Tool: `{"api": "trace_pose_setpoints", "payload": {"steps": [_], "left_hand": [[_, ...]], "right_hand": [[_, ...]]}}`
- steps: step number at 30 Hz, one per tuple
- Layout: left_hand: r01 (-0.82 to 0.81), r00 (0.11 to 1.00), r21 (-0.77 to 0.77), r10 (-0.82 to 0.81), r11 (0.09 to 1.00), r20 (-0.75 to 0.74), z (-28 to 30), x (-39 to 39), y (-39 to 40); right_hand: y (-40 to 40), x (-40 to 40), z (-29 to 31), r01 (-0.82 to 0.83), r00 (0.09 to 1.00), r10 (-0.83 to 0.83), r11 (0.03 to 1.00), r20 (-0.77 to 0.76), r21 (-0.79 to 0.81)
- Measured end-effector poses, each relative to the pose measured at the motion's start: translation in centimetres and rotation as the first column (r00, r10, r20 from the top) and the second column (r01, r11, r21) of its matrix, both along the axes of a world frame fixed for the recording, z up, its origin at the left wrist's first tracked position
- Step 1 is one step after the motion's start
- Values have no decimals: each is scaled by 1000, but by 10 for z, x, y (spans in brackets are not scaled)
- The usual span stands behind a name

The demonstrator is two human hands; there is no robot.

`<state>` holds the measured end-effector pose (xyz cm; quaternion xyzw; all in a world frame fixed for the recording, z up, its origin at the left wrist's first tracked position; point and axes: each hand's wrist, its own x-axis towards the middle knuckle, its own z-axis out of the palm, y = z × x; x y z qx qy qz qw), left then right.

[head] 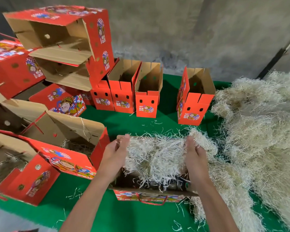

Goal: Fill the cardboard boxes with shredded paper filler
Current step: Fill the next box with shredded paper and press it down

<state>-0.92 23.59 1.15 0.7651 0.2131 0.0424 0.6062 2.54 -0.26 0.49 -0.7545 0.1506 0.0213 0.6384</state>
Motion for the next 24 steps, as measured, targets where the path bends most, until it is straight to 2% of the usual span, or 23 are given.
{"api": "trace_pose_setpoints", "payload": {"steps": [3,7,10,13,16,18,24], "left_hand": [[102,987,-39,-106,994,-117,8,-5,-12],[287,911,-132,-313,949,-270,3,-13,-25],[369,893,-250,-416,895,-171,-5,-14,-30],[304,933,-269,-342,914,-107,-16,-10,-26],[247,958,-290,-277,925,-68,-20,-3,-13],[251,960,-292,-277,923,-50,-20,-1,-2],[195,979,-318,-206,928,-1,-28,9,9]], "right_hand": [[4,0,4,-61,996,65,995,-54,82],[22,-1,11,-69,991,87,983,-99,172],[29,-3,6,-42,991,62,985,-117,169],[29,-5,6,-30,998,40,985,-57,169],[20,-3,10,-17,990,6,997,139,79],[17,-3,8,-31,977,19,998,214,51],[15,-5,-1,4,956,8,999,295,-42]]}}
